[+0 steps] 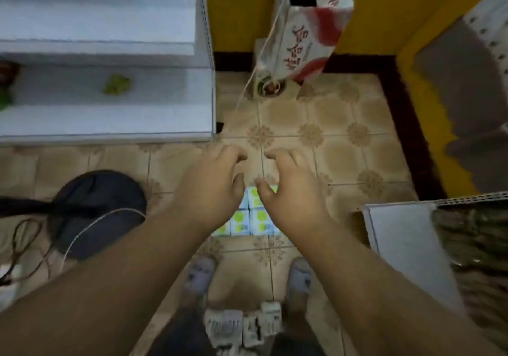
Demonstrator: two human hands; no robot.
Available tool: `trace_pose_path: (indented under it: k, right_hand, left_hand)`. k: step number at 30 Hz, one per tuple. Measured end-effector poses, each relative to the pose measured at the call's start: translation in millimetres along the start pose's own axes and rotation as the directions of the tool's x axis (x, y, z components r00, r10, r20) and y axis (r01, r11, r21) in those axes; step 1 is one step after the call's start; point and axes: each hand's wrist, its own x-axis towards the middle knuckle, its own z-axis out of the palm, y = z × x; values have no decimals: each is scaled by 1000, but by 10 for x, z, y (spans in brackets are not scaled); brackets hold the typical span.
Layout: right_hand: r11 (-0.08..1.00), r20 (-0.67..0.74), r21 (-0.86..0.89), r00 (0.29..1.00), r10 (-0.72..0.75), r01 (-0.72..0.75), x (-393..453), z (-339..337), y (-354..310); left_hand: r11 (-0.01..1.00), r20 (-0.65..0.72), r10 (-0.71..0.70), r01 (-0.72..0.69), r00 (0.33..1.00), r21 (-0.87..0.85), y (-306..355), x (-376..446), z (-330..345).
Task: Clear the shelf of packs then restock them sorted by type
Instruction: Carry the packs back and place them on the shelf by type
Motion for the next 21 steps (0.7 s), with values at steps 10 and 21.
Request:
trace_pose_path:
  k: [10, 21]
  right_hand:
    - [982, 289, 32, 943, 167, -184, 449, 2576, 1584]
    - [907, 413, -9, 824, 387, -421, 705, 4979, 3026]
  left_hand:
    - [928, 135, -349, 361, 928, -87, -1837, -91, 2601]
    - [763, 254, -582, 627, 773, -158, -3382, -242, 4696]
